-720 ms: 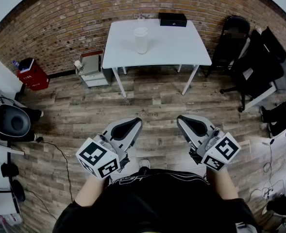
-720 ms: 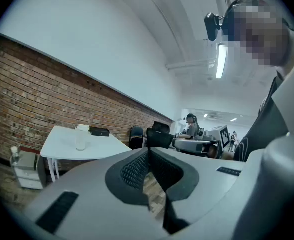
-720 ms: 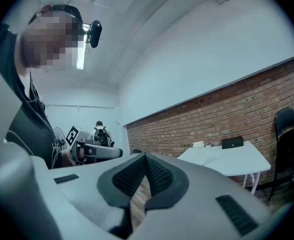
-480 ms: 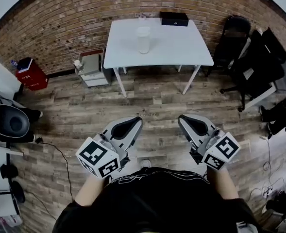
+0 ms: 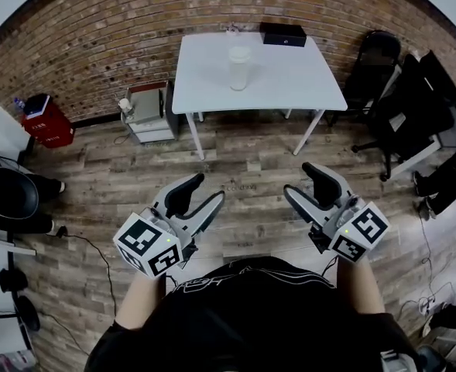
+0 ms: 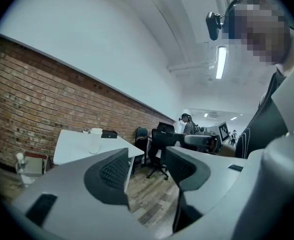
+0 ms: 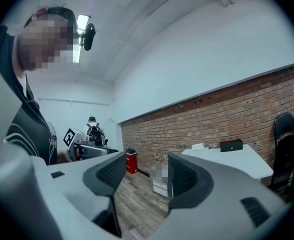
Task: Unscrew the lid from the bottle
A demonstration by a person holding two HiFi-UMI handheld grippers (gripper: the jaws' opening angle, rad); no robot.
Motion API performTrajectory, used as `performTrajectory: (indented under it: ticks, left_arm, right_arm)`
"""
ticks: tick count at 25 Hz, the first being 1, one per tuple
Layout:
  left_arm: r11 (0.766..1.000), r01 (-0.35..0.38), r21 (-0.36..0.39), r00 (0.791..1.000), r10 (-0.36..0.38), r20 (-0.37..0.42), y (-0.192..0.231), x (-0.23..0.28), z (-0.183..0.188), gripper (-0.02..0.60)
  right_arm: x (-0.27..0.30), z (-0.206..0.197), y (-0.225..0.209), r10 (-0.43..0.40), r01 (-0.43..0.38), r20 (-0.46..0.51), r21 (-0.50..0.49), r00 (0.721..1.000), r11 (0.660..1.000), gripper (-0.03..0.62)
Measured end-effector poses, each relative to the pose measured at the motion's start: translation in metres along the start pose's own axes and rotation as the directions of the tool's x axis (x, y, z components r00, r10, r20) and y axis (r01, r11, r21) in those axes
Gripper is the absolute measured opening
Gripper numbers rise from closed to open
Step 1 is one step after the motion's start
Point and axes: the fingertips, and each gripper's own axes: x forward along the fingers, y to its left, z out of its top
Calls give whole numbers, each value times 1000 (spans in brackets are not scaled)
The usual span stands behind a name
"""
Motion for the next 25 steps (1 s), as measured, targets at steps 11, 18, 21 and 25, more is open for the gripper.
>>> performTrajectory:
  ticks: [11,18,21,25]
  left_arm:
    - [997,-79,9,997,79,-5,70,17,-12,351]
    - [994,-106,20,993,107,-44,153,66,-5,360]
    - [995,-94,16,994,95,-56,195,99,5,360]
    - [997,-74,37,991,77,-106,249,150,13,365]
  right_arm:
    - [52,-5,-66,-73,73,-2,1,997,997,376]
    - [134,0,-144,-89,89,6,-13,996,996,405]
    - [173,1,-181,-105,105,-8,-25,994,994,416]
    - [220,-6,-233,-126,125,-50,-23,991,992,420]
